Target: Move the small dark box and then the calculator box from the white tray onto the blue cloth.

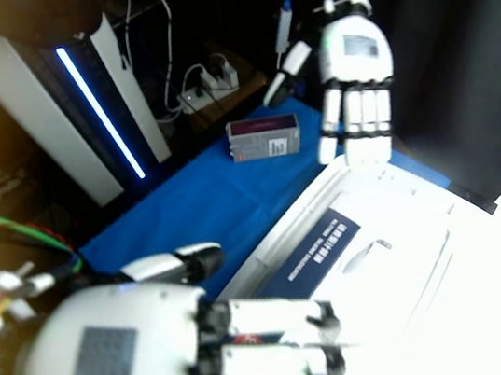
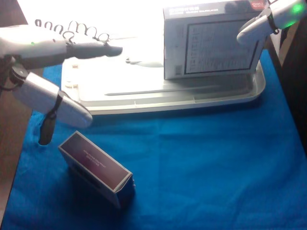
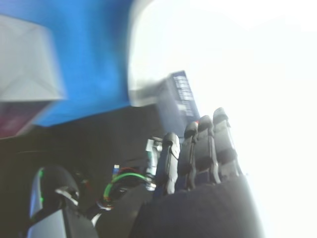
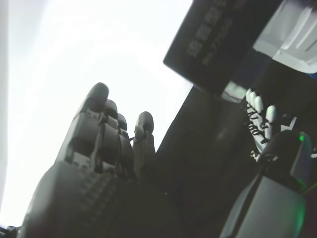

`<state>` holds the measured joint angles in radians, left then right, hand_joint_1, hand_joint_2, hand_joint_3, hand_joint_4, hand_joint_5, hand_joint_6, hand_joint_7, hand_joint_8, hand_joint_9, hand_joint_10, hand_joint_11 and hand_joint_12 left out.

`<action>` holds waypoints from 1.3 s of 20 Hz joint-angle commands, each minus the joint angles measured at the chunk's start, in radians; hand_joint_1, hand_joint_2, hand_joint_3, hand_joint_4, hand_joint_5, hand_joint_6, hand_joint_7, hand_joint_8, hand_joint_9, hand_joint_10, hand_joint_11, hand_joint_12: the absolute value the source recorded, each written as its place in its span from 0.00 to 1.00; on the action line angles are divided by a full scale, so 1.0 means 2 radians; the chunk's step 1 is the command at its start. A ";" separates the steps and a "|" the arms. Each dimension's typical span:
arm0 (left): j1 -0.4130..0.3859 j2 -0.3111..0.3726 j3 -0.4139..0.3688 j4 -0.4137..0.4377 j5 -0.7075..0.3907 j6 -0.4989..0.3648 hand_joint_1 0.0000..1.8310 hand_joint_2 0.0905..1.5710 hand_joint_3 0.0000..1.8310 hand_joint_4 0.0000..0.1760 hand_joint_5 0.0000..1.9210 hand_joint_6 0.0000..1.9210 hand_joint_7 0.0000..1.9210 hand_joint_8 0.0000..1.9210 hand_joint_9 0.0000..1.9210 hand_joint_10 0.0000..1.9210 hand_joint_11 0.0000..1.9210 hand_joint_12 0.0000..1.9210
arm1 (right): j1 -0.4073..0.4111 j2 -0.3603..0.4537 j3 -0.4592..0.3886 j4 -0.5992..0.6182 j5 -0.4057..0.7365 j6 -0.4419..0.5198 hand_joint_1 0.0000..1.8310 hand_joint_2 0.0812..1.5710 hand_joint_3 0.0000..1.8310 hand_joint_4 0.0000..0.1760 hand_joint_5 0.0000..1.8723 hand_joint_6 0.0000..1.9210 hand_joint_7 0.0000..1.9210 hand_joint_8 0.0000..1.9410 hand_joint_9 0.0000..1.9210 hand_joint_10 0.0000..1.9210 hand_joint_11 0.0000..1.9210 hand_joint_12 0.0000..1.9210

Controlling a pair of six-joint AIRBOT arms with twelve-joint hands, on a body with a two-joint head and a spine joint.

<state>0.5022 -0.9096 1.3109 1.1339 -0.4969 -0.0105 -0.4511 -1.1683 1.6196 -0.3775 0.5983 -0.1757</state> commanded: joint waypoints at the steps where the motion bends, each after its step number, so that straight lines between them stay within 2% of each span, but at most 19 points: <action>1: -0.011 -0.004 0.010 -0.037 -0.016 0.001 0.21 0.50 0.01 0.67 0.00 0.00 0.00 0.00 0.00 0.00 0.00 0.00 | 0.007 -0.003 0.003 0.022 0.043 0.003 0.49 0.27 0.00 0.49 0.16 0.00 0.03 0.00 0.07 0.00 0.01 0.23; 2: -0.013 -0.008 0.019 -0.048 -0.013 0.003 0.20 0.50 0.00 0.75 0.00 0.00 0.00 0.00 0.00 0.00 0.00 0.00 | 0.007 -0.006 0.006 0.022 0.037 0.003 0.46 0.29 0.00 0.49 0.15 0.00 0.03 0.00 0.07 0.00 0.00 0.27; 3: -0.015 -0.013 0.028 -0.058 -0.011 0.006 0.20 0.49 0.00 0.68 0.00 0.00 0.00 0.00 0.00 0.00 0.00 0.00 | 0.007 -0.010 0.009 0.022 0.033 0.003 0.44 0.32 0.00 0.57 0.14 0.00 0.03 0.00 0.08 0.00 0.00 0.37; 4: -0.017 -0.018 0.037 -0.067 -0.009 0.009 0.17 0.51 0.01 0.48 0.00 0.00 0.00 0.00 0.00 0.00 0.00 0.00 | 0.007 -0.012 0.011 0.022 0.029 0.003 0.41 0.35 0.00 0.70 0.09 0.00 0.05 0.00 0.11 0.00 0.00 0.52; 6: -0.018 -0.027 0.052 -0.093 -0.005 0.021 0.15 0.51 0.00 0.55 0.00 0.00 0.00 0.00 0.00 0.00 0.00 0.00 | 0.007 -0.017 0.013 0.022 0.026 0.003 0.38 0.37 0.00 0.86 0.01 0.00 0.06 0.00 0.15 0.01 0.02 0.70; 7: -0.018 -0.032 0.061 -0.104 -0.004 0.023 0.14 0.51 0.00 0.50 0.00 0.00 0.00 0.00 0.00 0.00 0.00 0.00 | 0.007 -0.018 0.014 0.022 0.024 0.003 0.38 0.38 0.00 0.89 0.00 0.00 0.05 0.00 0.15 0.01 0.02 0.76; 8: -0.018 -0.038 0.070 -0.114 -0.004 0.023 0.13 0.51 0.00 0.43 0.00 0.00 0.00 0.00 0.00 0.00 0.00 0.00 | 0.007 -0.018 0.014 0.022 0.022 0.003 0.39 0.39 0.00 0.83 0.00 0.00 0.05 0.00 0.13 0.01 0.00 0.72; 9: -0.018 -0.040 0.075 -0.119 -0.003 0.024 0.13 0.52 0.01 0.46 0.00 0.00 0.00 0.00 0.00 0.00 0.00 0.00 | 0.007 -0.019 0.015 0.022 0.021 0.003 0.39 0.40 0.00 0.73 0.00 0.00 0.05 0.00 0.12 0.00 0.00 0.66; 10: -0.018 -0.043 0.081 -0.124 -0.001 0.024 0.14 0.52 0.01 0.50 0.00 0.00 0.00 0.00 0.00 0.00 0.00 0.00 | 0.007 -0.023 0.016 0.022 0.017 0.003 0.39 0.41 0.00 0.69 0.00 0.00 0.05 0.00 0.10 0.01 0.00 0.54; 12: -0.019 -0.044 0.086 -0.126 0.007 0.025 0.14 0.52 0.01 0.54 0.00 0.00 0.00 0.00 0.00 0.00 0.00 0.00 | 0.006 -0.028 0.018 0.021 0.011 0.003 0.40 0.40 0.00 0.63 0.00 0.00 0.06 0.00 0.10 0.00 0.00 0.45; 13: -0.020 -0.044 0.089 -0.127 0.010 0.025 0.15 0.53 0.01 0.56 0.00 0.00 0.00 0.00 0.00 0.00 0.00 0.00 | 0.005 -0.031 0.020 0.021 0.009 0.003 0.41 0.40 0.00 0.66 0.00 0.00 0.06 0.00 0.10 0.00 0.00 0.44; 15: -0.024 -0.046 0.096 -0.129 0.017 0.025 0.16 0.54 0.01 0.60 0.00 0.00 0.00 0.00 0.00 0.00 0.00 0.00 | 0.003 -0.035 0.023 0.020 0.001 0.003 0.40 0.38 0.00 0.52 0.00 0.00 0.06 0.00 0.10 0.00 0.00 0.47; 16: -0.026 -0.047 0.098 -0.130 0.019 0.025 0.16 0.54 0.01 0.58 0.00 0.00 0.00 0.00 0.00 0.00 0.00 0.00 | 0.002 -0.036 0.024 0.020 0.000 0.003 0.39 0.39 0.00 0.52 0.01 0.00 0.07 0.00 0.12 0.01 0.00 0.52; 17: -0.029 -0.049 0.103 -0.131 0.023 0.025 0.15 0.54 0.01 0.59 0.00 0.00 0.00 0.00 0.00 0.00 0.00 0.00 | 0.000 -0.038 0.025 0.020 -0.002 0.003 0.37 0.39 0.00 0.52 0.00 0.00 0.08 0.00 0.12 0.00 0.00 0.45; 19: -0.032 -0.051 0.109 -0.134 0.027 0.025 0.17 0.54 0.00 0.66 0.00 0.00 0.00 0.00 0.00 0.00 0.00 0.00 | -0.002 -0.043 0.029 0.020 -0.005 0.003 0.37 0.36 0.00 0.57 0.01 0.00 0.10 0.00 0.11 0.00 0.00 0.45; 21: -0.035 -0.052 0.113 -0.136 0.031 0.025 0.18 0.55 0.00 0.72 0.00 0.00 0.00 0.00 0.00 0.00 0.00 0.00 | -0.004 -0.046 0.031 0.020 -0.010 0.003 0.38 0.38 0.00 0.57 0.01 0.00 0.12 0.00 0.20 0.02 0.02 0.63; 23: -0.036 -0.053 0.116 -0.138 0.036 0.025 0.18 0.56 0.01 0.69 0.00 0.00 0.00 0.00 0.00 0.00 0.00 0.00 | -0.007 -0.047 0.032 0.020 -0.015 0.003 0.41 0.40 0.00 0.62 0.01 0.00 0.12 0.00 0.16 0.01 0.00 0.59; 25: -0.036 -0.053 0.115 -0.134 0.042 0.025 0.19 0.55 0.00 0.71 0.00 0.00 0.00 0.00 0.00 0.00 0.00 0.00 | -0.010 -0.050 0.035 0.020 -0.019 0.003 0.45 0.43 0.00 0.47 0.06 0.01 0.11 0.00 0.15 0.00 0.00 0.61; 26: -0.035 -0.053 0.116 -0.134 0.042 0.026 0.18 0.55 0.00 0.62 0.00 0.00 0.00 0.00 0.00 0.00 0.00 0.00 | -0.012 -0.051 0.036 0.020 -0.021 0.003 0.47 0.43 0.00 0.34 0.10 0.01 0.13 0.01 0.14 0.00 0.00 0.55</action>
<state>0.4461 -1.0145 1.5375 0.8986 -0.3603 0.0387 -0.4858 -1.2678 1.6855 -0.3683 0.4580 -0.1764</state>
